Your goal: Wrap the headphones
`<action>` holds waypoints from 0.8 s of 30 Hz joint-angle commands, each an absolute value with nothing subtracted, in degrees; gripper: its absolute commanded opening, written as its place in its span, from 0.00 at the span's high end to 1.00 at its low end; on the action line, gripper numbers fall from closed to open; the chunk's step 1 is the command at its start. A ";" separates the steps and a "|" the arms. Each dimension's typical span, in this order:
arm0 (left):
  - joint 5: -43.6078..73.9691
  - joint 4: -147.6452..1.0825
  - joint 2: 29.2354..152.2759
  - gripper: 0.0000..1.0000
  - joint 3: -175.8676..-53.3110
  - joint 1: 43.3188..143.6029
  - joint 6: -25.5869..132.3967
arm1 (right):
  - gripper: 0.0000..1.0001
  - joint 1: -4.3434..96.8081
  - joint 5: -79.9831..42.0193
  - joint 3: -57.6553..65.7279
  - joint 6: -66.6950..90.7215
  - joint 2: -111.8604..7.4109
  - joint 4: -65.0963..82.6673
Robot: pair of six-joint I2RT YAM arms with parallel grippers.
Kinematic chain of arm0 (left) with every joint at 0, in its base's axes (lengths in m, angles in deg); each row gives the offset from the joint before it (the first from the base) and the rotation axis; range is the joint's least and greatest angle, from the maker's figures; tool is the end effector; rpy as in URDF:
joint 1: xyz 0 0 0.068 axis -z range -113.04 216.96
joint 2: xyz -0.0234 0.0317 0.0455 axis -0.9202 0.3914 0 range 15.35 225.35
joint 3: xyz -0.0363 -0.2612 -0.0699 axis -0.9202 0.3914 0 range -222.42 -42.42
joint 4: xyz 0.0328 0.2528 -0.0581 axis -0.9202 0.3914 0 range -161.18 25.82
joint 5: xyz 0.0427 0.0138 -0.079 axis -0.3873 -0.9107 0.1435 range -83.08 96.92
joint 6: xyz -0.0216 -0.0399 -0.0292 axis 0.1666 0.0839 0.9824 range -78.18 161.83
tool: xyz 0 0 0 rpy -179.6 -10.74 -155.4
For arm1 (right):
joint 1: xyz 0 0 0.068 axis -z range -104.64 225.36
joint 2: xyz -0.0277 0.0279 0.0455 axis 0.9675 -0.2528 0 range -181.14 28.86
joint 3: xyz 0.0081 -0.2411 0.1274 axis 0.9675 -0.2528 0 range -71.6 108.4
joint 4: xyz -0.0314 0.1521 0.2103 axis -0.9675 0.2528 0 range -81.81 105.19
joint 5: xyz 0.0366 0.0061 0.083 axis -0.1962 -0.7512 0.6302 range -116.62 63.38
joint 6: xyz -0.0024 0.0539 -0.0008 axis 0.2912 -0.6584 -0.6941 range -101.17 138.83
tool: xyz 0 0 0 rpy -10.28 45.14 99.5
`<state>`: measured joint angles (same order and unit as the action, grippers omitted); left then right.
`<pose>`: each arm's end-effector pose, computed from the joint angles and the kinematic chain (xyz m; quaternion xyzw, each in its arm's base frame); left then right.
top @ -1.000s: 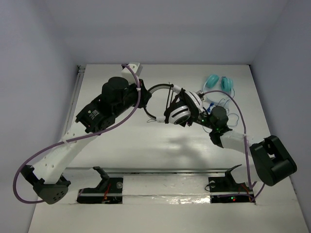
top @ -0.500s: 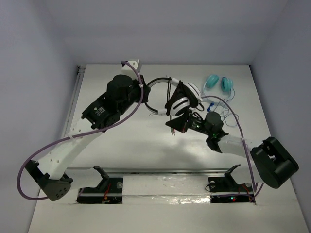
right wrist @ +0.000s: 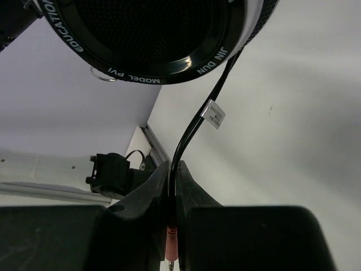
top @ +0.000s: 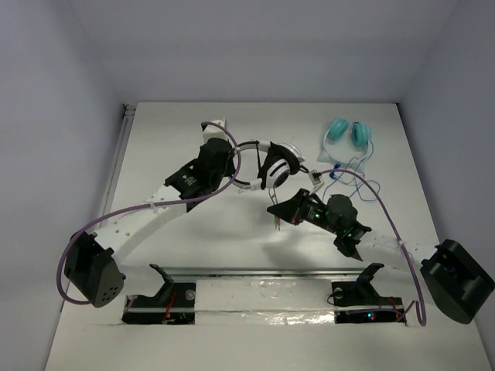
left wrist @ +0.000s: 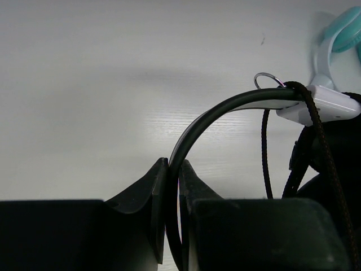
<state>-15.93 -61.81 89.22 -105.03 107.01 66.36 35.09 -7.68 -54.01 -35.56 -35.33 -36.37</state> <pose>0.2374 -0.1816 0.3404 -0.0029 0.8138 -0.1604 0.5586 0.1639 0.1540 0.2106 -0.0262 0.7184 0.5839 0.3772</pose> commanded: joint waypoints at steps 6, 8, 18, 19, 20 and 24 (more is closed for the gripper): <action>-20.33 -83.21 90.76 1.00 -93.25 106.34 73.99 | 0.98 33.26 -10.98 -53.84 -41.55 -40.39 -34.08; -20.15 -84.88 92.24 1.00 -91.30 106.34 74.70 | 0.94 33.26 -12.20 -54.11 -42.87 -41.89 -34.26; -19.98 -89.28 97.00 1.00 -81.54 106.34 77.68 | 0.79 33.26 -13.09 -51.74 -41.90 -49.10 -33.20; -19.98 -89.81 97.17 1.00 -80.92 106.34 77.77 | 0.67 33.26 -13.00 -51.13 -41.47 -49.19 -32.68; -19.89 -90.77 97.44 1.00 -80.57 106.34 77.69 | 0.61 33.26 -12.83 -50.68 -40.94 -49.28 -32.07; -20.59 -91.56 98.67 1.00 -79.95 106.34 77.33 | 0.36 33.26 -13.09 -48.57 -38.13 -47.35 -25.92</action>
